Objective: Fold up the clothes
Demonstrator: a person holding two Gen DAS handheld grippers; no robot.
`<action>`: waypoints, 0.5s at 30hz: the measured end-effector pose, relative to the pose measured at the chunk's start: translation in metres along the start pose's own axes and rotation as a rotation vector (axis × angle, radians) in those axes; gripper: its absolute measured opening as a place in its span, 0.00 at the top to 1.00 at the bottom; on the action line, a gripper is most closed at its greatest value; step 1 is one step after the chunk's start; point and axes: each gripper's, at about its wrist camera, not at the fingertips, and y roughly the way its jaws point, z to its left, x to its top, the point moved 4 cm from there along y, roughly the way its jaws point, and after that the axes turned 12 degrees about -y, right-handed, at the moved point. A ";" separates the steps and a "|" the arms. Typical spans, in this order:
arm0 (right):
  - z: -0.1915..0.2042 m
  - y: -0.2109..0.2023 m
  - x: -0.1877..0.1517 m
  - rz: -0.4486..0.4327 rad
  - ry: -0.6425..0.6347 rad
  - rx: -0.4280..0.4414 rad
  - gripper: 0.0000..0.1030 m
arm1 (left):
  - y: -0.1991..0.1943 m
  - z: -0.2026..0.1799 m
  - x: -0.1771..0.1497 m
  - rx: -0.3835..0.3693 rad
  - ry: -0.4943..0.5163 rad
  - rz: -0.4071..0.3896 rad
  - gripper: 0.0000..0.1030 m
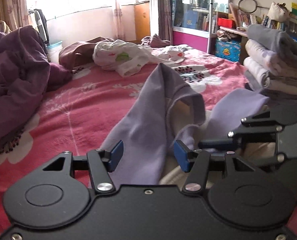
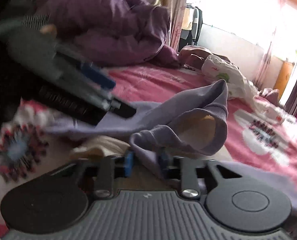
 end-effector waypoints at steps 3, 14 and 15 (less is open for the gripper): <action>-0.007 -0.008 0.001 -0.014 0.063 0.022 0.83 | -0.009 -0.001 0.001 -0.007 -0.025 -0.014 0.46; 0.006 0.023 0.011 0.087 0.032 -0.008 0.66 | -0.044 0.019 -0.005 -0.003 -0.129 -0.009 0.46; 0.005 0.025 0.011 0.084 0.043 -0.011 0.84 | -0.047 0.022 -0.007 -0.004 -0.138 -0.005 0.46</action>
